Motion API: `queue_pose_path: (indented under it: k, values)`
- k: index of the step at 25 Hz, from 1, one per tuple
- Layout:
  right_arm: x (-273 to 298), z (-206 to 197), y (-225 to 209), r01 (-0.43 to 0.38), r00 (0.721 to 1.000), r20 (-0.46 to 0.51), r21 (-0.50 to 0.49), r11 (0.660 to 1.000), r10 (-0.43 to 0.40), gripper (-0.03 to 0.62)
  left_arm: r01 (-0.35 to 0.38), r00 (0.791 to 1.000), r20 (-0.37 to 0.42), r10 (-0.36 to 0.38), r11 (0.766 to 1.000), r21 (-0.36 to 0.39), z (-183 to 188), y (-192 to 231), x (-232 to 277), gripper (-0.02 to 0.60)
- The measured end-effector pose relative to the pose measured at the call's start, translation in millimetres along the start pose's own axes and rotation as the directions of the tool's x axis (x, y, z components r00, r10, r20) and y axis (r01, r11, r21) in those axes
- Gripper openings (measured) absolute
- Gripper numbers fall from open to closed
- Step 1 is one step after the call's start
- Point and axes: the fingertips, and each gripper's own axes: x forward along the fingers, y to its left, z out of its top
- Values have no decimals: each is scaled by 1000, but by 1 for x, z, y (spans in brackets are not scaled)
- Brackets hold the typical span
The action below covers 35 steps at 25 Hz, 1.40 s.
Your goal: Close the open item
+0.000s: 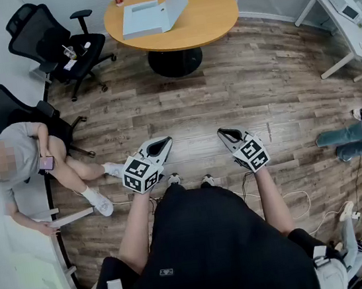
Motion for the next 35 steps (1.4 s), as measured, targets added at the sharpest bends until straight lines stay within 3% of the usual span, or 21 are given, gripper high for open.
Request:
queue_pose_path:
  k: [12,20,35]
  values:
    - [-27,-24,-41,-45,998,34,1,999,45,8,-80,997,7,80,997,10,7,-30,42,6]
    - [-26,-27,-64,-30,999,46,41,999,28,8,-100,995,3,100,995,-7,10,-25,54,6]
    - [32,14,-101,-17,999,46,46,999,15,8,-89,996,19,89,996,-28,32,58,69,6]
